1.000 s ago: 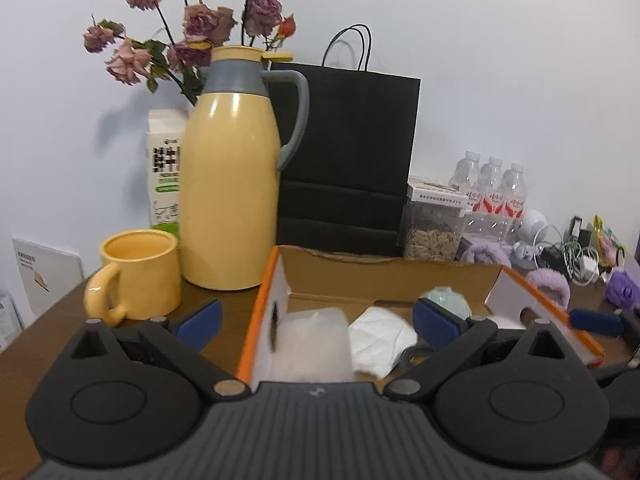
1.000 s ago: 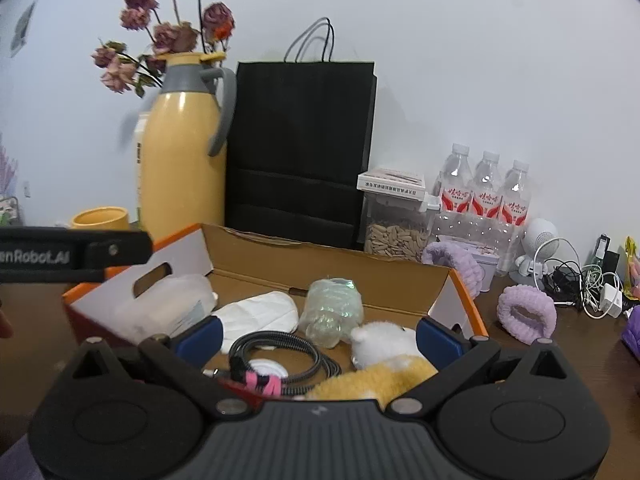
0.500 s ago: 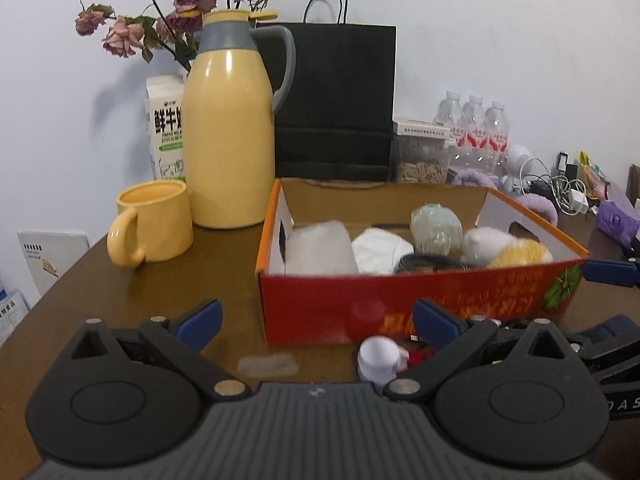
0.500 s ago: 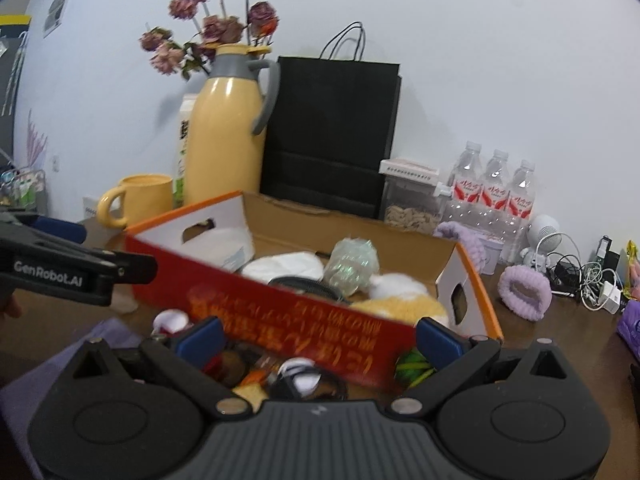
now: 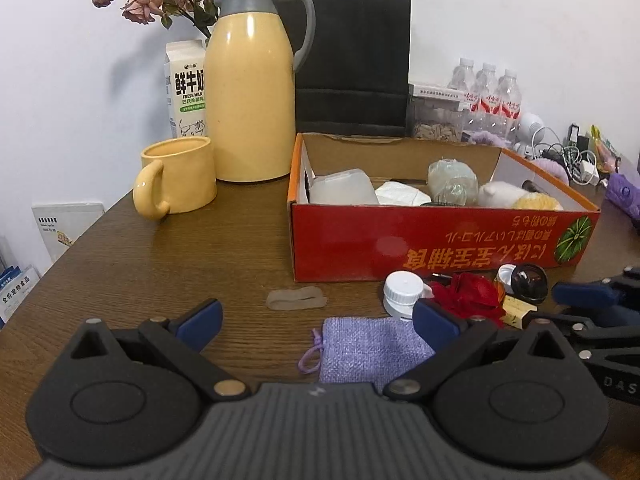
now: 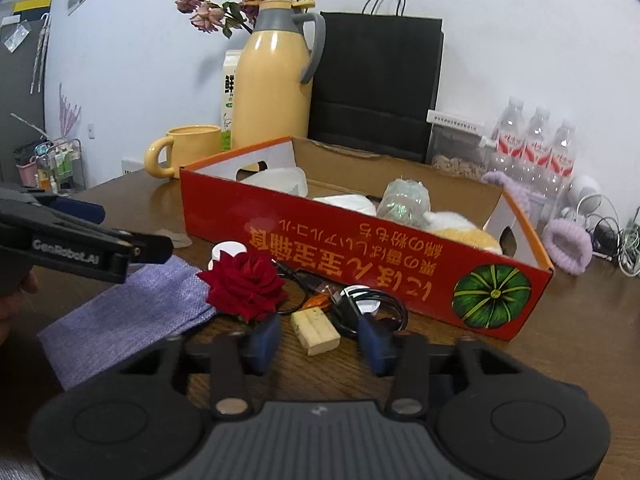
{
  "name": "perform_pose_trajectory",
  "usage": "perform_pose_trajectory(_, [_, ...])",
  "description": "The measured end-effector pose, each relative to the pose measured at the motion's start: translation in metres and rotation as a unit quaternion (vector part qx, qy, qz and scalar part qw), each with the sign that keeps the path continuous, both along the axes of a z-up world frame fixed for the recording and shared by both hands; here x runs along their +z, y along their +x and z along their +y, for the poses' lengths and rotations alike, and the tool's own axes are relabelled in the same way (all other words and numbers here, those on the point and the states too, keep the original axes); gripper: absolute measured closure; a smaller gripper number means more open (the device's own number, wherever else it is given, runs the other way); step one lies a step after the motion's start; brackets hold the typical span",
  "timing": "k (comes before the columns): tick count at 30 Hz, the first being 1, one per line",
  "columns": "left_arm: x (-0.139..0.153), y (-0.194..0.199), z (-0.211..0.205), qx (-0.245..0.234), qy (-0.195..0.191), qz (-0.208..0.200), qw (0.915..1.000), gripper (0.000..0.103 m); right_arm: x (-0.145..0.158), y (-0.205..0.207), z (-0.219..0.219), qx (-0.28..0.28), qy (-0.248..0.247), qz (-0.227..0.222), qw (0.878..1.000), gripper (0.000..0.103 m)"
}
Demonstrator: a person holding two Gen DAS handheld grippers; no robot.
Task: Organize objects
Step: 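Close the right tool on the small yellow block beside the box, then grasp the purple drawstring pouch with the left tool while the right tool holds the yellow block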
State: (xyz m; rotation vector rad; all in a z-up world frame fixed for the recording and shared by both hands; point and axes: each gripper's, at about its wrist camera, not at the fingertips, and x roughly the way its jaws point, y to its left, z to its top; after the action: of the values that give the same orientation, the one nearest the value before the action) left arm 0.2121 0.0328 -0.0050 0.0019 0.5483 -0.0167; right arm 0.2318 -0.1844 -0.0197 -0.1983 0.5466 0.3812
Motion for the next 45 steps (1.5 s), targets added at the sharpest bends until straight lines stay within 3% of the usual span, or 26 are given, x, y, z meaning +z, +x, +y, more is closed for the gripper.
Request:
perform_pose_trajectory(26, [-0.001, -0.002, -0.001, -0.003, -0.004, 0.007, 1.0000, 0.000, -0.009, 0.024, 0.006, -0.023, 0.024, 0.049, 0.998, 0.075])
perform_pose_trajectory(40, [-0.010, 0.006, 0.006, 0.015, -0.005, 0.034, 0.9993, 0.000, 0.000, -0.003, 0.010, -0.019, 0.015, -0.013, 1.000, 0.076])
perform_pose_trajectory(45, [-0.011, 0.007, 0.013, 0.027, -0.021, 0.050, 0.9982, 0.000, 0.003, -0.015, 0.008, -0.025, 0.017, -0.033, 0.999, 0.076])
